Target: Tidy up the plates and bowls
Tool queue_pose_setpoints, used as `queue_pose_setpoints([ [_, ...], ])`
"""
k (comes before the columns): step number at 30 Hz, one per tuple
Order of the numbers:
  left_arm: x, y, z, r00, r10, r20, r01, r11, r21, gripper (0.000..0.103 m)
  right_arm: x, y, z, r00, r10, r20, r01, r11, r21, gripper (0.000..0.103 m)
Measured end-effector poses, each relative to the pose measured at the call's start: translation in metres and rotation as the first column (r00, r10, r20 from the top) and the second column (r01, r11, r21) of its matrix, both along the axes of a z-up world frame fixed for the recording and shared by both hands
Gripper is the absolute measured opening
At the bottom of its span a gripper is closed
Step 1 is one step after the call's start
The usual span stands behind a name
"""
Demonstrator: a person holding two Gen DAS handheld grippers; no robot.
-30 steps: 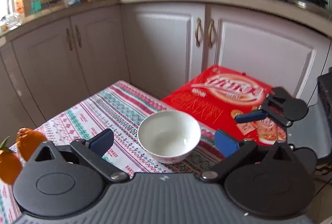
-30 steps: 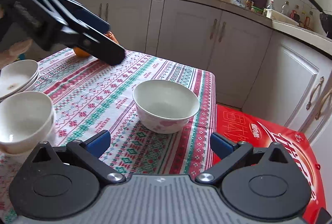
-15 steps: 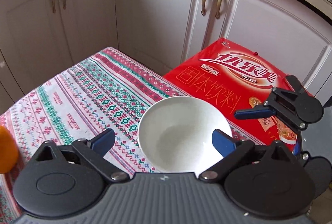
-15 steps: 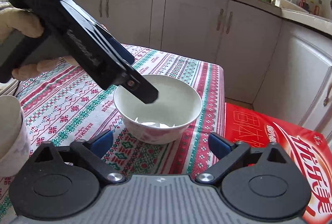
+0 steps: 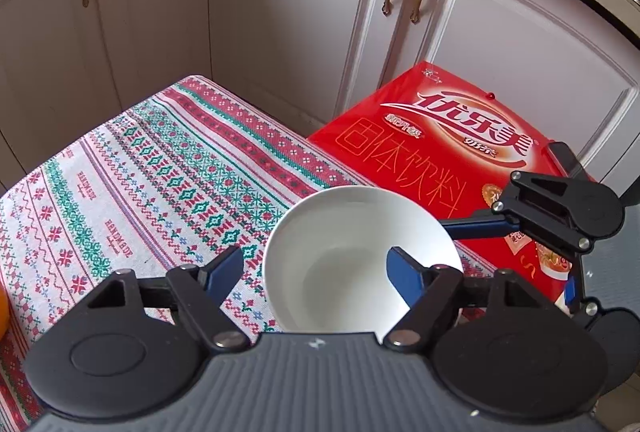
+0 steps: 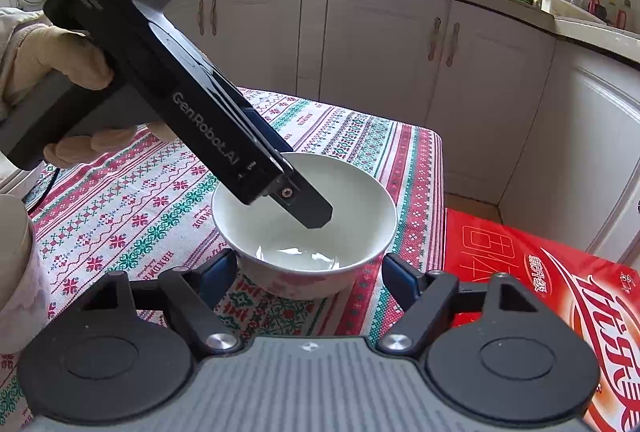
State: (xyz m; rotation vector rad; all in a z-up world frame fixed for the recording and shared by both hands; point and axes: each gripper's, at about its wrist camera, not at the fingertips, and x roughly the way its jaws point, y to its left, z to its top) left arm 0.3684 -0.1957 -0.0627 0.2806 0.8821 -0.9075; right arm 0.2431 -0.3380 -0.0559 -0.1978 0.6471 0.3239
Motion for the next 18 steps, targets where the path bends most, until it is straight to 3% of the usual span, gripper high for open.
queue_pose_setpoints([
  [18, 0.001, -0.0107, -0.0008, 0.998, -0.056, -0.019, 0.057, 0.998, 0.016, 0.069, -0.0001, 0.0002, 0.0003, 1.0, 0.005, -0.002, -0.005, 1.0, 0.0, 0.081],
])
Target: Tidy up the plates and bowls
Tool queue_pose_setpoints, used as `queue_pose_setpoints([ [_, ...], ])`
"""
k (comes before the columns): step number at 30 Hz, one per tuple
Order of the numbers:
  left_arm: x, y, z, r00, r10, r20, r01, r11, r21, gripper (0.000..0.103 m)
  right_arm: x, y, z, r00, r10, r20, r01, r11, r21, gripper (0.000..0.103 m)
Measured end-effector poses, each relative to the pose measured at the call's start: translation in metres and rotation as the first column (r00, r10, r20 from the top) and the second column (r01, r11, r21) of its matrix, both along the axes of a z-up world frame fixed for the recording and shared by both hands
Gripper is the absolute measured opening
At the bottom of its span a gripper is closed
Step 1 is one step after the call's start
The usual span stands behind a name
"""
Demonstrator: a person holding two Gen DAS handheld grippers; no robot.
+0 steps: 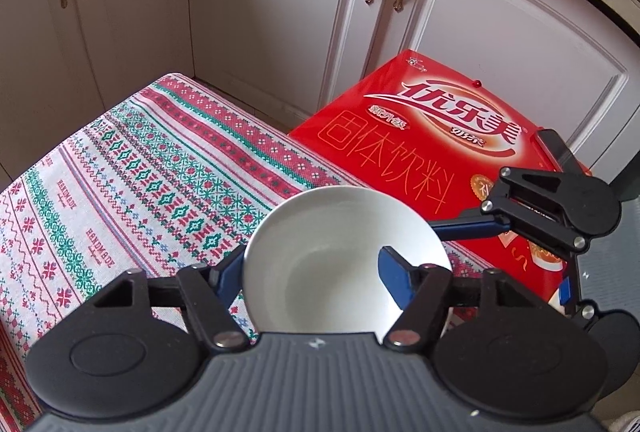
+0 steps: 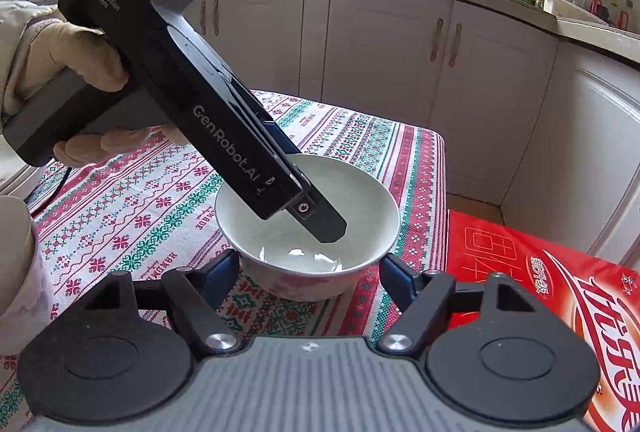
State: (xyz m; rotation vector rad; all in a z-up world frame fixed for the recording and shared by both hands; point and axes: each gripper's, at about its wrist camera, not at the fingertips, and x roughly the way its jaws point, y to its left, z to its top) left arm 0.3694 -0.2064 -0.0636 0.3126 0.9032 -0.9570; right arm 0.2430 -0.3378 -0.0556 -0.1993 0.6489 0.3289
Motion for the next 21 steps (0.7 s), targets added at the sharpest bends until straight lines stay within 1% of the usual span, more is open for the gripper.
queue_pose_setpoints([
  [10, -0.011, 0.005, 0.006, 1.0, 0.006, -0.006, -0.006, 1.0, 0.003, 0.069, -0.009, 0.004, 0.007, 1.0, 0.015, -0.005, -0.015, 1.0, -0.007, 0.081],
  [21, -0.047, 0.02, 0.036, 1.0, 0.013, 0.026, -0.013, 1.0, -0.022, 0.069, -0.04, 0.013, 0.034, 0.999, 0.034, 0.013, -0.034, 0.999, -0.01, 0.081],
])
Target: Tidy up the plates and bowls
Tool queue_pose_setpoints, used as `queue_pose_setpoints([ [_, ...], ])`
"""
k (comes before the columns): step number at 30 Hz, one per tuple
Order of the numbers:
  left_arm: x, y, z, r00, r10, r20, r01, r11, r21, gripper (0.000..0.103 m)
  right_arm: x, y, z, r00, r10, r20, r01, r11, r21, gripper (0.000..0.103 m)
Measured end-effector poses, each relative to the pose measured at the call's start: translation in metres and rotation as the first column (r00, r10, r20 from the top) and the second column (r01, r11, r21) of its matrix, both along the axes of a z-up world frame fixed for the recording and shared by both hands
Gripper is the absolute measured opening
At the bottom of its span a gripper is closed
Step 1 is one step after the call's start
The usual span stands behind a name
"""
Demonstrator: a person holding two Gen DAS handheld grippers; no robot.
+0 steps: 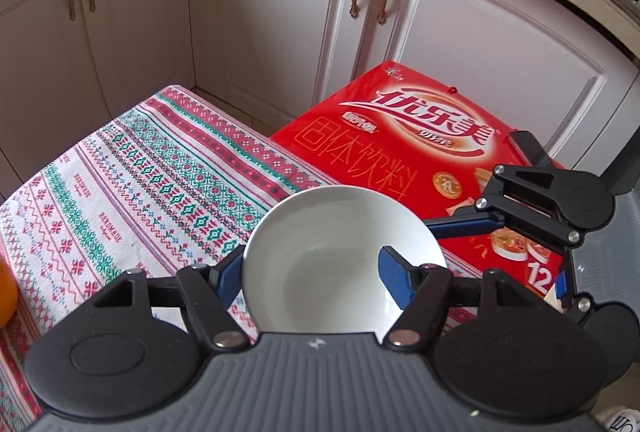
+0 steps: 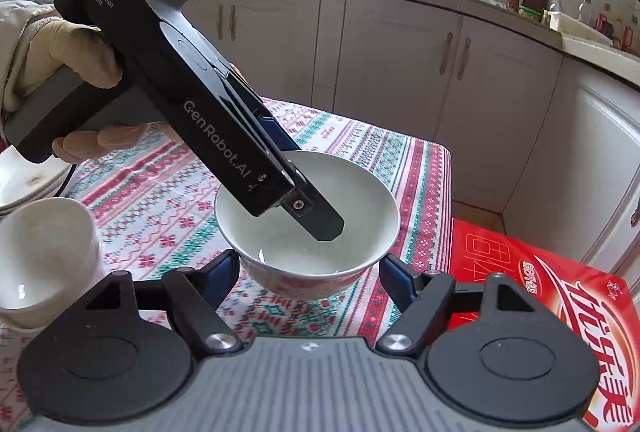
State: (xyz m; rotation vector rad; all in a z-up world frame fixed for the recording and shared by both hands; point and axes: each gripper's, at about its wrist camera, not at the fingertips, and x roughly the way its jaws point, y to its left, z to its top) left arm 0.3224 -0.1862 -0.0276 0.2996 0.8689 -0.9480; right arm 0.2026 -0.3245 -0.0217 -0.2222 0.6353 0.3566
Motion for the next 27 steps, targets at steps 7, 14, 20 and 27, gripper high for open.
queue_pose_setpoints([
  [7, -0.029, 0.019, 0.02, 0.999, 0.024, 0.029, -0.024, 1.0, -0.015, 0.069, -0.027, 0.012, 0.018, 1.0, 0.028, 0.011, -0.029, 1.0, 0.009, 0.081],
  [14, -0.055, 0.042, 0.036, 0.997, 0.057, 0.051, -0.056, 0.998, -0.034, 0.069, -0.051, 0.029, 0.033, 0.997, 0.065, 0.028, -0.065, 0.998, 0.007, 0.081],
  [20, -0.077, 0.062, 0.043, 0.994, 0.086, 0.066, -0.083, 0.995, -0.048, 0.069, -0.068, 0.045, 0.042, 0.994, 0.099, 0.041, -0.099, 0.995, -0.002, 0.081],
  [27, -0.1, 0.085, 0.048, 0.989, 0.123, 0.078, -0.119, 0.991, -0.053, 0.069, -0.087, 0.064, 0.047, 0.988, 0.145, 0.052, -0.145, 0.989, -0.008, 0.081],
])
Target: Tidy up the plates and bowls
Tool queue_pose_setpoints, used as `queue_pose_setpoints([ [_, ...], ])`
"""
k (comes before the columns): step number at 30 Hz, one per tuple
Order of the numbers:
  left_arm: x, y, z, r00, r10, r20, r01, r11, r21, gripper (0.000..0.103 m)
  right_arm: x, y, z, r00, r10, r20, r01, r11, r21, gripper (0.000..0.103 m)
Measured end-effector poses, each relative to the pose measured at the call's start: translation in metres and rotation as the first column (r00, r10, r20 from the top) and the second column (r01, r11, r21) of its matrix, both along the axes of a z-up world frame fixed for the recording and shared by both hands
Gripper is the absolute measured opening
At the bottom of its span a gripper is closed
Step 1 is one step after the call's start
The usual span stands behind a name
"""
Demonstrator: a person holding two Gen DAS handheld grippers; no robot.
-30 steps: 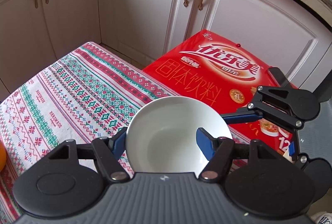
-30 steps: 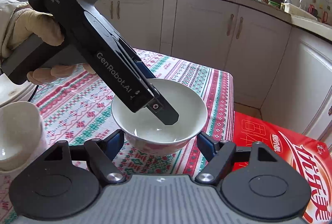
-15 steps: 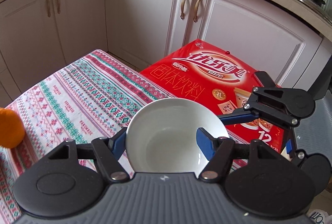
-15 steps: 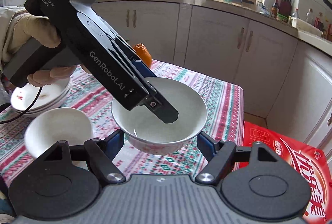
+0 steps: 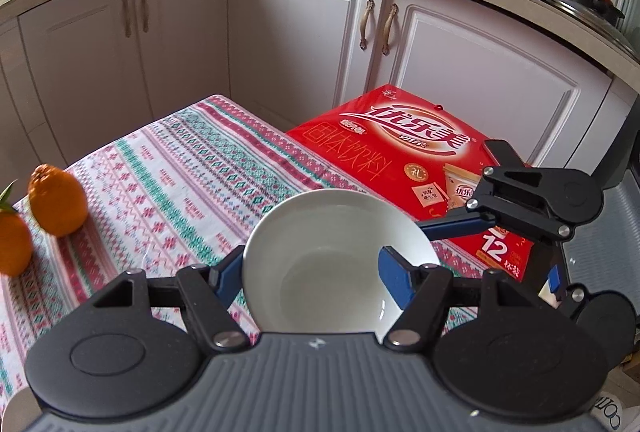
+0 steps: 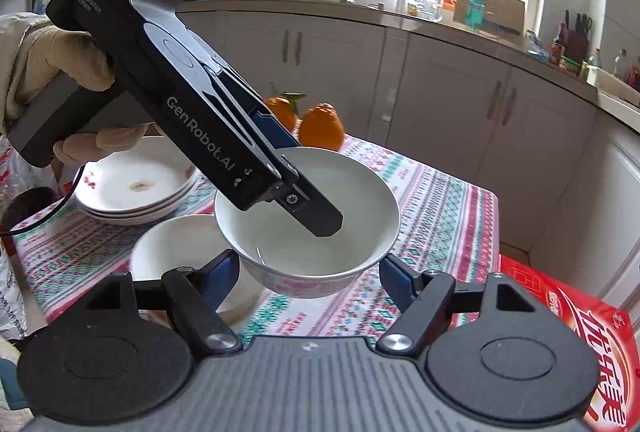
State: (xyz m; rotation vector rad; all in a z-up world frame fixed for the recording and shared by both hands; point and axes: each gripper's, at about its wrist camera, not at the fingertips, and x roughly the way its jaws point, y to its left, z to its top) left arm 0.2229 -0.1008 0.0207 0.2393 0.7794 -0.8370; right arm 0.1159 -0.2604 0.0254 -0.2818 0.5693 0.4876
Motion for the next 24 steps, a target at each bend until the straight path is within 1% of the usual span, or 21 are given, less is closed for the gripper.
queue_pose_setpoints([
  [10, -0.024, 0.028, -0.001, 0.998, 0.06, 0.004, -0.06, 0.998, -0.008, 0.069, -0.013, 0.021, -0.001, 0.998, 0.063, -0.007, -0.063, 0.998, 0.005, 0.081],
  [24, -0.033, 0.05, -0.023, 0.993, 0.118, -0.03, -0.118, 0.993, -0.005, 0.069, -0.017, 0.04, -0.015, 0.992, 0.113, -0.057, -0.112, 0.993, 0.021, 0.081],
])
